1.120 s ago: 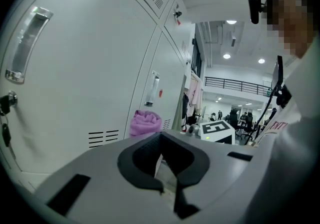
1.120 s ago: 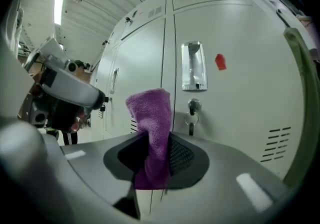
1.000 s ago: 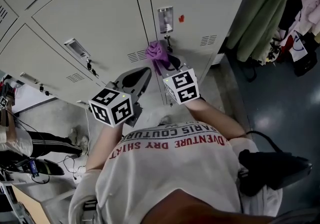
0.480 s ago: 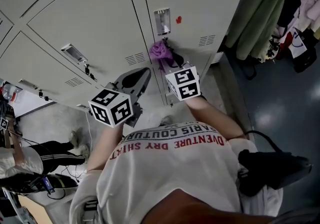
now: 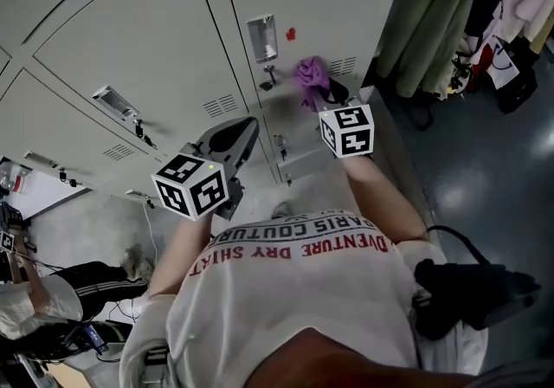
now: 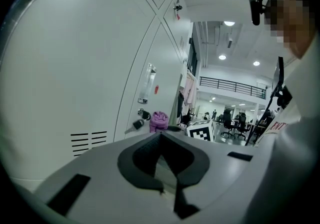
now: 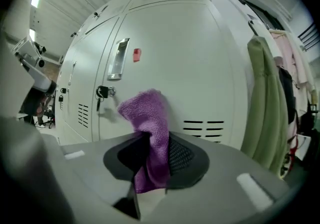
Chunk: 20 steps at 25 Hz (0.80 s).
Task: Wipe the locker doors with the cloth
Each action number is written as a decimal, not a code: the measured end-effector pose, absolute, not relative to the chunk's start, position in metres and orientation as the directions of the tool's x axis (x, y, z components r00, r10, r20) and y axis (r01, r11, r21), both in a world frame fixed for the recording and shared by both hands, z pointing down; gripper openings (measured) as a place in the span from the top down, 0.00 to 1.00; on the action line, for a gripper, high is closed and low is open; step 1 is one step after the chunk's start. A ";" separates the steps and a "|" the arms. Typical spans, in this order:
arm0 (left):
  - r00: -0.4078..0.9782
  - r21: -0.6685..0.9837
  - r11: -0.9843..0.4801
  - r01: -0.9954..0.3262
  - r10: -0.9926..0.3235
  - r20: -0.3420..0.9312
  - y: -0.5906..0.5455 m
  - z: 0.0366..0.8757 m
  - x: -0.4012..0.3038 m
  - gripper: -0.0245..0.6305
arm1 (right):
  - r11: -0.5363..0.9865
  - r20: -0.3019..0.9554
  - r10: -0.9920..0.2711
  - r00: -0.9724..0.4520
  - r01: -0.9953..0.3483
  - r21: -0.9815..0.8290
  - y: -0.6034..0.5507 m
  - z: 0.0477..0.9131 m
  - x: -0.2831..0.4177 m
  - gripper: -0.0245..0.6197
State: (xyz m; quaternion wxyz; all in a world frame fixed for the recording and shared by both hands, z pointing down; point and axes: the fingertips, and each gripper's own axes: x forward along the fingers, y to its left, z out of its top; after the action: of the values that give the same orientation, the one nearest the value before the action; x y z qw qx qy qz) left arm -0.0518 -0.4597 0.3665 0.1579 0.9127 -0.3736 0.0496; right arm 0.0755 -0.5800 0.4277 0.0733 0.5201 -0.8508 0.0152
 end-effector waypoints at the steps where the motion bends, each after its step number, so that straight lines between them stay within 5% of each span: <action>1: 0.720 0.250 -0.676 -0.694 -0.662 0.209 -0.460 0.366 -0.050 0.96 | 0.438 0.138 -0.893 -0.428 -0.897 0.053 -0.583 0.427 0.086 0.82; 13: 0.727 0.256 -0.680 -0.687 -0.651 0.220 -0.451 0.365 -0.045 0.96 | 0.261 0.144 -0.957 -0.250 -0.963 0.064 -0.608 0.431 0.195 0.83; 20: 0.717 0.251 -0.672 -0.697 -0.663 0.216 -0.417 0.363 -0.041 0.96 | 0.416 0.166 -0.899 -0.404 -0.909 0.040 -0.571 0.416 0.173 0.83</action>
State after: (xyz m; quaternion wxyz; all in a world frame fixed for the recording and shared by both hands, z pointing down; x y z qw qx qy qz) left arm -0.0415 -0.4171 0.3634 0.1592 0.9127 -0.3726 0.0536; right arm 0.1735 -0.5712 0.4159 0.0811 0.5398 -0.8374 0.0284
